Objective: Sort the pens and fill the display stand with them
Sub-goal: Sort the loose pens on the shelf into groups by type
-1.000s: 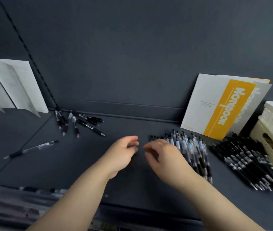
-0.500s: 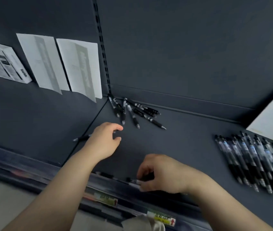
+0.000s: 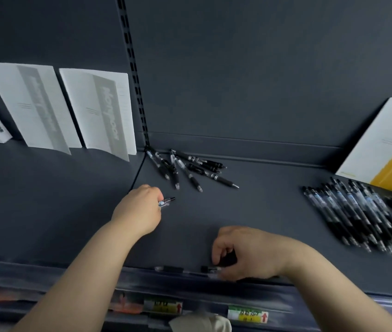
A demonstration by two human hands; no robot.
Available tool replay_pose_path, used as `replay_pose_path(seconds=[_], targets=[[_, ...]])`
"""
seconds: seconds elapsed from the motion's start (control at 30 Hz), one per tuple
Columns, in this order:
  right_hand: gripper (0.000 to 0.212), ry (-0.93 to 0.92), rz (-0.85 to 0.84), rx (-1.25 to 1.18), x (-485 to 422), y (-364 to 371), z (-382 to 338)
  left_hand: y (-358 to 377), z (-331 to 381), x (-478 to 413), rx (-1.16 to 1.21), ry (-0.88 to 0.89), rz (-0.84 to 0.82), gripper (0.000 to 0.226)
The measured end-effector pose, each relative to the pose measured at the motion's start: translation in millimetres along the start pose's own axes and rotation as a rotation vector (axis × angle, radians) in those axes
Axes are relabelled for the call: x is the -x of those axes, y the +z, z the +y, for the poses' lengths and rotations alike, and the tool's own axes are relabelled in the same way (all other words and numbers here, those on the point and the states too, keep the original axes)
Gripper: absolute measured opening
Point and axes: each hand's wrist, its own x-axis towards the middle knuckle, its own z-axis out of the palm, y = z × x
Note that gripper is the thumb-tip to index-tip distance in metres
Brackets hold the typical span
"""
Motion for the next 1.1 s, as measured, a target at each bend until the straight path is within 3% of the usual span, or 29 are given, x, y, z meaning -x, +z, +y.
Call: replay_pose_path(seconds=[0.23, 0.5, 0.67, 0.8, 1.1], targets=[[0.021, 0.055, 0.088, 0.085, 3, 8, -3, 3, 15, 1, 0.027, 0.284, -0.101, 0.008], [0.013, 0.213, 0.390, 0.121, -7, 5, 17, 1, 22, 0, 0.089, 0.378, -0.108, 0.006], [0.012, 0.300, 0.503, 0.075, -7, 7, 25, -13, 31, 10, 0.174, 0.492, -0.404, 0.007], [0.012, 0.336, 0.546, 0.077, -9, 9, 26, -16, 44, 19, 0.066, 0.564, -0.691, 0.019], [0.012, 0.297, 0.589, 0.034, -7, 14, 21, -15, 55, 24, -0.041, 0.553, -0.735, 0.016]])
